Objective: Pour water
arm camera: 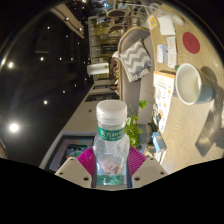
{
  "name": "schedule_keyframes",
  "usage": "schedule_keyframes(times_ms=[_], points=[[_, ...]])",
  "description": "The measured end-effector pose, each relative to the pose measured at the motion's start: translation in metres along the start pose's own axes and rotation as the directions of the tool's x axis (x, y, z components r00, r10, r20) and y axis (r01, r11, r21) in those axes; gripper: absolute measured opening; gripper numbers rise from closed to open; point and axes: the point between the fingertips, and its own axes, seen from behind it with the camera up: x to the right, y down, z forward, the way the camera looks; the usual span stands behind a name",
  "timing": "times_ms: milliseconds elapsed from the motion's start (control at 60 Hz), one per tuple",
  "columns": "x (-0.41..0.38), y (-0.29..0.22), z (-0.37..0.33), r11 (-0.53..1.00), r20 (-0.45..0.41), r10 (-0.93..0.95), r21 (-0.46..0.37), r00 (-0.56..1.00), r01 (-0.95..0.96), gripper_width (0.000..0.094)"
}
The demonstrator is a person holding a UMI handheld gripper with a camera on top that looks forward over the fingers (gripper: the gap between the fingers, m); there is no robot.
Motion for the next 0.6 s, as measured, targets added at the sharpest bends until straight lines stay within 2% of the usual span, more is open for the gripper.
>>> schedule_keyframes(times_ms=[200,300,500,517,550,567,600], points=[[0.040,-0.065,-0.009,0.902,0.077,0.426,0.042,0.902,-0.429,0.0392],[0.065,-0.072,-0.011,0.865,0.054,0.497,0.040,0.866,-0.499,0.0393],[0.063,-0.061,-0.020,0.902,-0.032,0.430,-0.019,0.902,-0.431,0.0394],[0.067,-0.064,-0.010,0.916,-0.052,0.399,-0.020,0.915,-0.400,0.0393],[0.063,-0.054,-0.036,0.943,-0.076,0.330,-0.028,0.941,-0.333,0.0394],[0.066,-0.063,-0.007,0.959,-0.100,0.277,-0.027,0.956,-0.281,0.0393],[0.062,-0.068,-0.009,0.984,-0.139,0.165,-0.038,0.976,-0.172,0.0392]])
